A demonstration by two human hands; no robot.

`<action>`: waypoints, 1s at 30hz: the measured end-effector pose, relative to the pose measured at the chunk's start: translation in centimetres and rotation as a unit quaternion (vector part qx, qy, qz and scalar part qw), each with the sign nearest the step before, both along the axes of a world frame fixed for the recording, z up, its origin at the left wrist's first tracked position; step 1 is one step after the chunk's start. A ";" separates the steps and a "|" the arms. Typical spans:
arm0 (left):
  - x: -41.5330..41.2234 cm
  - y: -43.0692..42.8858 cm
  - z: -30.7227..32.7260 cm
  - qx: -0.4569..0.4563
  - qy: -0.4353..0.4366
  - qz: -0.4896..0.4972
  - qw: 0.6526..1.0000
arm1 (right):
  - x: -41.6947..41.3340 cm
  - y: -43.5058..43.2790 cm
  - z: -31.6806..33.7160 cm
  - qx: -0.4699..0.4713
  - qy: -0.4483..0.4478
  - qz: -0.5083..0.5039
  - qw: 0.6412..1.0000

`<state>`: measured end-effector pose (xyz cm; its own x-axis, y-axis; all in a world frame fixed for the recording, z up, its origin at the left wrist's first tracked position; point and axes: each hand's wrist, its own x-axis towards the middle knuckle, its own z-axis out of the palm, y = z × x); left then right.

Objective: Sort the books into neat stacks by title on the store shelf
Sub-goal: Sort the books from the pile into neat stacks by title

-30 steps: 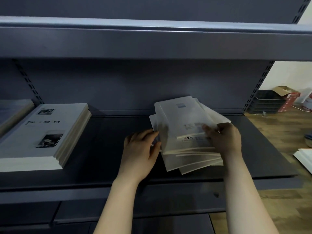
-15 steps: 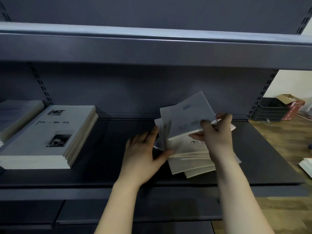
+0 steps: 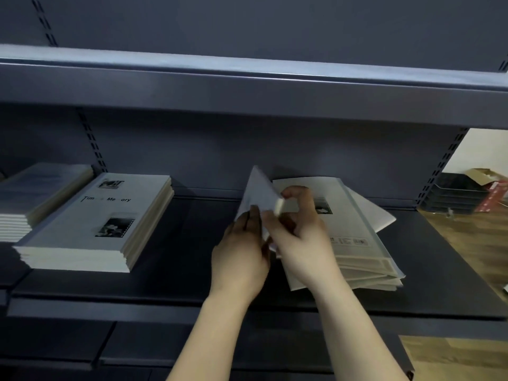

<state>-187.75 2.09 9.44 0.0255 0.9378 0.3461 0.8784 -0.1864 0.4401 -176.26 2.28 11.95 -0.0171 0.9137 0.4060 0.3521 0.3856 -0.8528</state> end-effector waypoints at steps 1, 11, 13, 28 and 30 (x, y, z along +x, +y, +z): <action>-0.2 0.1 -0.1 -0.004 -0.054 0.005 0.999 | -0.1 0.2 -0.1 -0.003 0.013 0.014 1.000; -1.7 -0.3 -0.4 0.019 -0.555 0.013 0.832 | -2.0 1.5 -4.2 -0.264 0.107 -0.004 0.959; -1.6 -0.4 0.0 0.035 -0.612 -0.003 0.790 | -2.8 1.6 -4.3 -0.298 0.183 0.071 0.934; -6.3 -0.4 -1.6 0.003 -0.544 -0.111 0.832 | -4.7 3.6 -2.2 -0.217 0.358 0.146 0.896; -7.4 -0.4 -1.8 -0.019 -0.502 -0.113 0.857 | -5.0 3.8 -2.1 -0.206 0.355 0.134 0.902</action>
